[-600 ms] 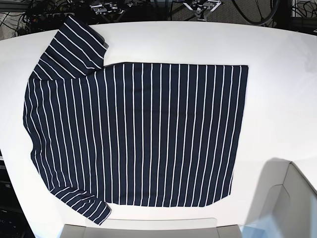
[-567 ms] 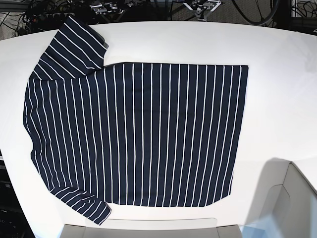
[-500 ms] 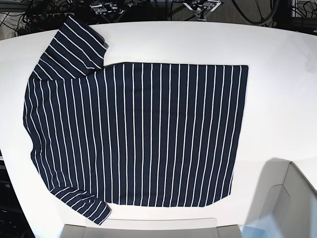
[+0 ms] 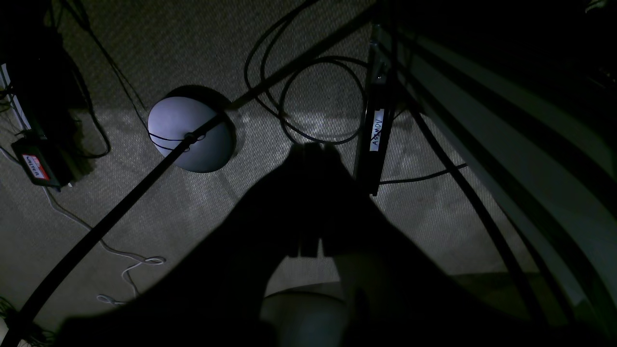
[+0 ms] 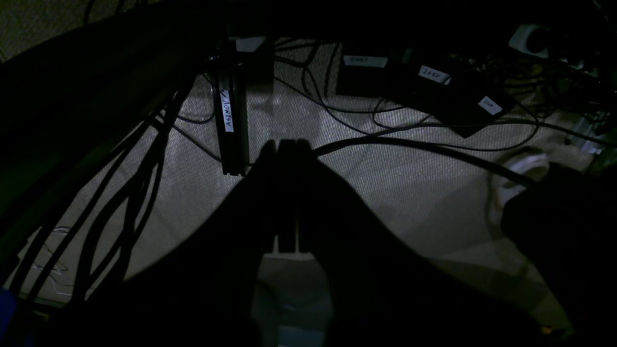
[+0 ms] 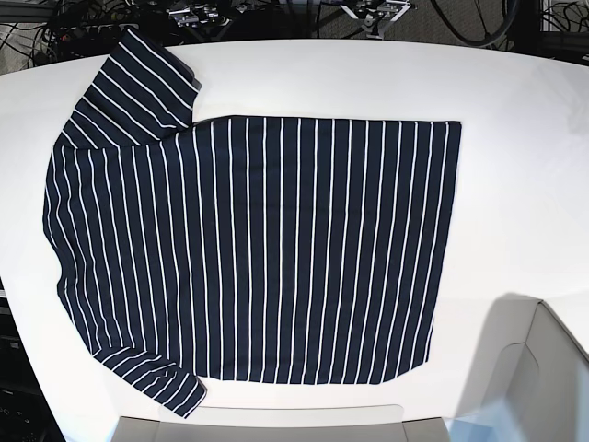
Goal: Fold the T-shirt properly
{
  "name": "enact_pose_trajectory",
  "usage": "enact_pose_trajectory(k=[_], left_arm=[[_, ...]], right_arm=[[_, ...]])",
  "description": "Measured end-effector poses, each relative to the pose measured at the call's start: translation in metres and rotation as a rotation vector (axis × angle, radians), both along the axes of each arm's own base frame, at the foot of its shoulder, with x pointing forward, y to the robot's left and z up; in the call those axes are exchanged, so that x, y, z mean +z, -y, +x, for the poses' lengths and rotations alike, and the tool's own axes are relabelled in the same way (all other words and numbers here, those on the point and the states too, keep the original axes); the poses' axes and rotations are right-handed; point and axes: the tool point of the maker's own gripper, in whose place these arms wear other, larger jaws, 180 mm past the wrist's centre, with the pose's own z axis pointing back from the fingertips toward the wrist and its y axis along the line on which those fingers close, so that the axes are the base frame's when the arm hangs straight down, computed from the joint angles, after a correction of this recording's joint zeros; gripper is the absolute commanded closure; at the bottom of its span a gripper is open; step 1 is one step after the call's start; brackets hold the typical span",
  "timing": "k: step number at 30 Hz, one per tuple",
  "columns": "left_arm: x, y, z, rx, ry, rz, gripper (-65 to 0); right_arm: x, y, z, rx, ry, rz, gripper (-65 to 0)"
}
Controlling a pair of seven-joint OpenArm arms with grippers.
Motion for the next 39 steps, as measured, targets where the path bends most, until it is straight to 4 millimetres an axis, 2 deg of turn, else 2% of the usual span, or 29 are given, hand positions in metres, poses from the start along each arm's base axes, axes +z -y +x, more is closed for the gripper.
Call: enact_pose_trajectory(k=[31,34,36,39], left_arm=[[0.000,-0.001,0.002,-0.001,0.018,0.002,-0.4],[0.001,-0.006,0.009,-0.004,0.100,0.016,-0.4],[0.005,-0.023,0.005,-0.011,0.183,0.044,-0.4],[0.015,-0.023,-0.001,0.000,0.330,0.004,-0.4]], right_arm=[[0.000,0.002,-0.004,-0.003,0.002,0.000,-0.1],[0.000,0.017,-0.010,-0.024,0.044,-0.017,-0.1],[0.003,0.032,-0.016,-0.062,0.136,-0.035,-0.1],[0.012,0.058,-0.036,-0.087,0.246,-0.073,-0.1]])
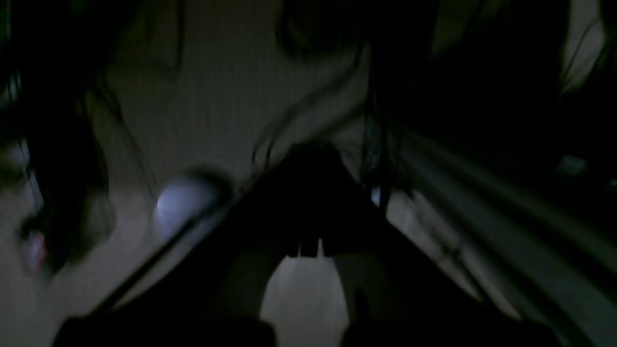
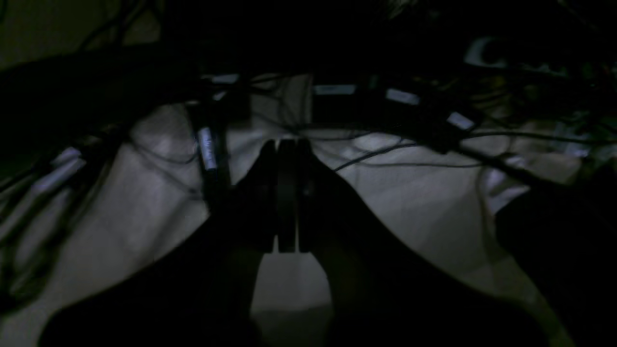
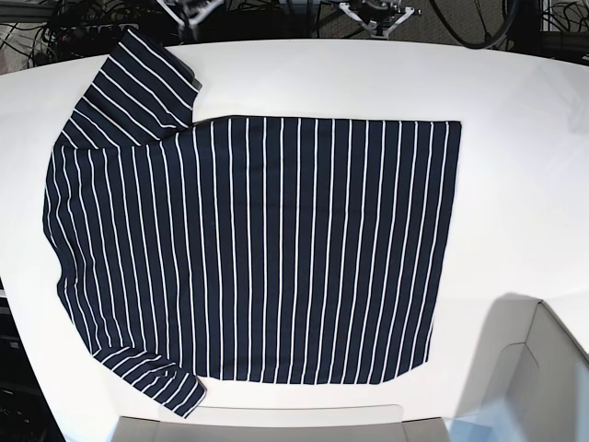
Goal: Fold the T-shirt properly
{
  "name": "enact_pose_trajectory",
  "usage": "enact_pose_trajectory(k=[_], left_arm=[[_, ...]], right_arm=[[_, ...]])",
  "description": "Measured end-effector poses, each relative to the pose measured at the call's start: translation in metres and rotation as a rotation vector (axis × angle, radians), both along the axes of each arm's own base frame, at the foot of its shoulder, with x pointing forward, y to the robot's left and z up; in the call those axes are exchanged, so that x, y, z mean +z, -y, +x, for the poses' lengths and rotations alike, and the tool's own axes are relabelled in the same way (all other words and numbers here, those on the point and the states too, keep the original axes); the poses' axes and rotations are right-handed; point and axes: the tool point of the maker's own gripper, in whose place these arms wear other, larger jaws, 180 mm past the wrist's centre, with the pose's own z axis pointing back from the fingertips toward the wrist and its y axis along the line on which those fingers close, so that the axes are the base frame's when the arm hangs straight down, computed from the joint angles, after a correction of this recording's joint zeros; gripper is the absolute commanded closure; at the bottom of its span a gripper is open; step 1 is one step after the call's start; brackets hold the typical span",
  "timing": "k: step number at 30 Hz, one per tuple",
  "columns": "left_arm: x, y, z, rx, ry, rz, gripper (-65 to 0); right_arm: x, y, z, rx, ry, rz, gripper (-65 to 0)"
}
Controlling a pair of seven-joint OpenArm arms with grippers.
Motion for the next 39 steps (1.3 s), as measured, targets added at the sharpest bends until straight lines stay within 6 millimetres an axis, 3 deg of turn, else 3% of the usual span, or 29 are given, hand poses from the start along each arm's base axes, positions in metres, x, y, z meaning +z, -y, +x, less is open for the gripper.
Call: enact_pose_trajectory(k=[5,12,16,19,21,24,26,30,34,39], left_arm=[[0.039,-0.001,-0.019,0.023,0.291,-0.029,-0.4],[0.102,-0.007,-0.039,0.027,0.615,0.015,-0.4],[0.108,-0.007,-0.041,0.023,0.634,0.017,-0.4],[0.120,-0.010,-0.028,0.015,0.713,0.025,-0.4],[0.140,-0.013,-0.017,0.005,0.808,0.034,-0.4],[0.178,-0.019,-0.017,-0.008,0.914,0.058,-1.0],[0.202,-0.033,-0.024,0.000,0.945,0.112,-3.4],[0.252,-0.045,-0.015,0.015,1.077,0.181,-9.2],[0.280,-0.049,0.005,0.029,1.184,0.226,-11.7],[0.291,-0.045,0.021,0.014,1.221,0.216,-11.9]], right_arm=[[0.031,0.028,-0.018,-0.012,0.246,-0.053,-0.3],[0.073,0.019,-0.031,0.011,0.505,-0.042,-0.3],[0.076,0.018,-0.035,0.016,0.507,-0.038,-0.3],[0.088,0.011,-0.024,0.022,0.587,-0.016,-0.3],[0.107,0.001,-0.019,0.018,0.670,0.013,-0.3],[0.137,-0.014,-0.017,0.022,0.758,0.059,-0.3],[0.159,-0.023,-0.018,0.023,0.802,0.086,-0.3],[0.207,-0.034,-0.003,0.044,0.928,0.140,-0.3],[0.251,-0.035,0.013,0.043,1.039,0.165,-1.8],[0.290,-0.025,0.039,-0.159,1.058,0.212,-14.1]])
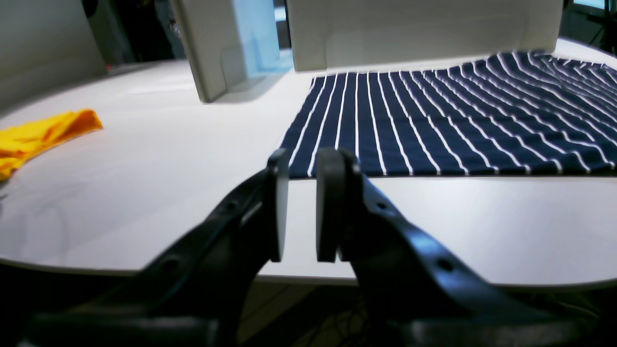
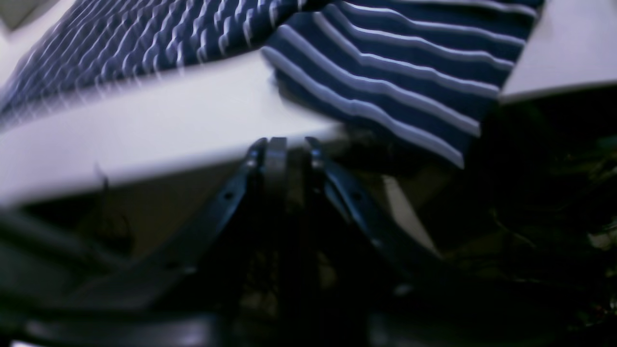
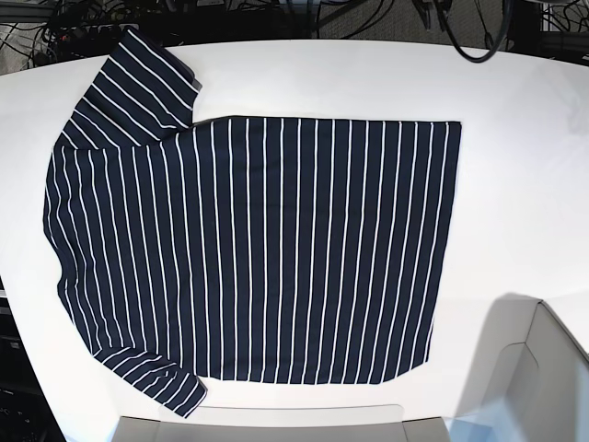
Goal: Fold the T-shirt properly
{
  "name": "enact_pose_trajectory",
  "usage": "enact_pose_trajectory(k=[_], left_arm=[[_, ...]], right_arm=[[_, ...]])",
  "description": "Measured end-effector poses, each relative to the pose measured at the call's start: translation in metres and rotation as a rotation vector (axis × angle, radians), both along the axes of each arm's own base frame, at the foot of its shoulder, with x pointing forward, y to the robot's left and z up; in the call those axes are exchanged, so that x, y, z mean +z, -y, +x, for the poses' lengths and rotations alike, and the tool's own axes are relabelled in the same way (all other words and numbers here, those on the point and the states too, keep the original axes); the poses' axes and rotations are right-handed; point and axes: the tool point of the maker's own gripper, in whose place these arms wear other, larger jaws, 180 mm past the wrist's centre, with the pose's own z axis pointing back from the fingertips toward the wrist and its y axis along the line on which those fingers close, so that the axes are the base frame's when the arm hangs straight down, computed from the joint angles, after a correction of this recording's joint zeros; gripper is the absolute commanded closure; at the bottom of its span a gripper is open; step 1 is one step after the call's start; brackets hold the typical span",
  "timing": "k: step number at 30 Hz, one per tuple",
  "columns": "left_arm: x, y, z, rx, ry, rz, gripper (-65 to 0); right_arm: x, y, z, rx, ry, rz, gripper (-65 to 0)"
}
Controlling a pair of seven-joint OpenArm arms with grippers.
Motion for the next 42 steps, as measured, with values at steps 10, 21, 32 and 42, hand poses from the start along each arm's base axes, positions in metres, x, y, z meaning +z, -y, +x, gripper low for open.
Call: enact_pose_trajectory(k=[10,21,32,42], left_arm=[[0.008,-0.001,0.023,-0.010,-0.012,-0.001,-11.9],[0.004,-0.002,0.023,-0.006,-0.028,-0.005,-11.9],[0.004,-0.001,0.023,-0.009,-0.029,-0.004,-11.9],[0.004,-0.002,0.022,-0.008,-0.031,-0.003,-11.9]], right_arm=[[0.023,0.083,0.011,-0.161,-0.095,0.151,-20.9],[0.006,0.150,0.017,-0.250,-0.216,0.154,-20.9],[-0.014,0.144,0.061,-0.220,-0.243,0.220,-20.9],[-0.046,0.148,0.074,-0.266,-0.307,0.262,-20.9]])
